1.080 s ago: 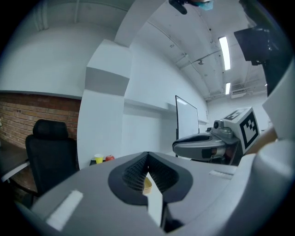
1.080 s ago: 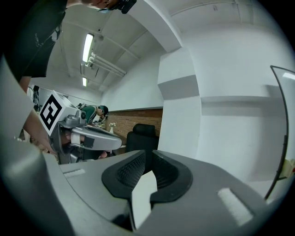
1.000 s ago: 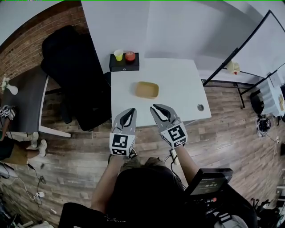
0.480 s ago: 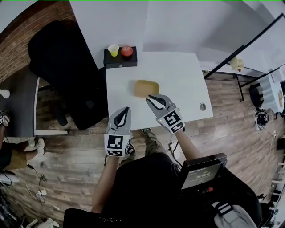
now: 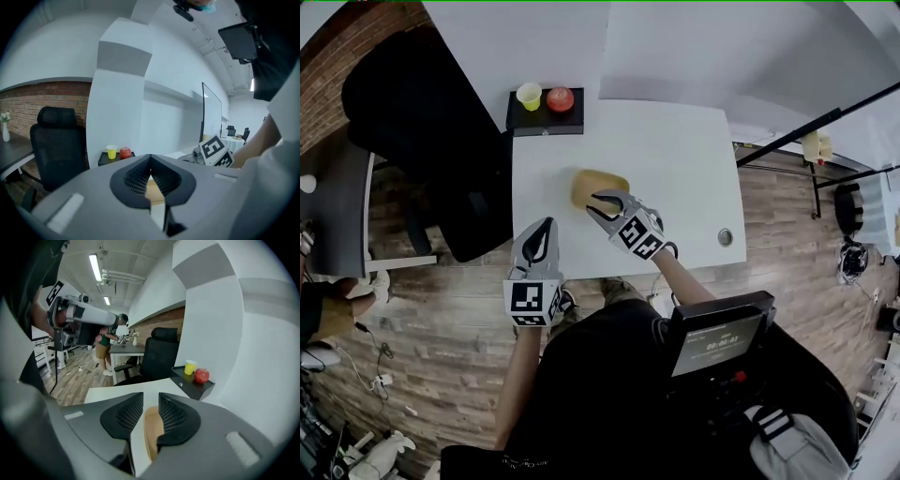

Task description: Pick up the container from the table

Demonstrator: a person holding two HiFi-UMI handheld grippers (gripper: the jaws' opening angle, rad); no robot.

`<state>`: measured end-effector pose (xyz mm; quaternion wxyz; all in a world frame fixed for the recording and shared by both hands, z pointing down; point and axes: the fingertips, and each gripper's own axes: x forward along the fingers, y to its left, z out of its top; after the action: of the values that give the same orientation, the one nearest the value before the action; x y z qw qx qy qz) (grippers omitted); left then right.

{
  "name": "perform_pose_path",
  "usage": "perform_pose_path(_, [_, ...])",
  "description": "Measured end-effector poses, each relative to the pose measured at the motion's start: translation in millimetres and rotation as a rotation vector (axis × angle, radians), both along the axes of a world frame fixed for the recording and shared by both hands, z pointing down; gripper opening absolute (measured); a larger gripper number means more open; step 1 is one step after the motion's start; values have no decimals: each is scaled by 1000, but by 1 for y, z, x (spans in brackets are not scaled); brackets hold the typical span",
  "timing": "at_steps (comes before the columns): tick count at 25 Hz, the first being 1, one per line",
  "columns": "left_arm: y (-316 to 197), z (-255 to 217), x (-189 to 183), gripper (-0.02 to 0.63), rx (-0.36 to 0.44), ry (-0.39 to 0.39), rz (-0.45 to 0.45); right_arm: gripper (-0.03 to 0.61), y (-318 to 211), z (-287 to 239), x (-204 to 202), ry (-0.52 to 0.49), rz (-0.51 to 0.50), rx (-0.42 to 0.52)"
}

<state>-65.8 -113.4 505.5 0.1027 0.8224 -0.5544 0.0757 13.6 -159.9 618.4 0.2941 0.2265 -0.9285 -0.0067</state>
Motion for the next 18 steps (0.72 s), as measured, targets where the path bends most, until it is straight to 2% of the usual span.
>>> perform_pose_path(4, [-6,9,-1,-3,-29,-3,-46,127,6,43,-5,74,-81,-71])
perform_pose_path(9, [-13,20,-3,-3,-61,1,-95,135,2,81,0,178,-132,-100])
perform_pose_path(13, [-15,23,-1,-3,-75,6,-107,135,-5,97,2,217,-135,-126])
perform_pose_path(18, [-18,26,8,-3,-81,1,-115,141,-2,108,-7,244,-190,-148])
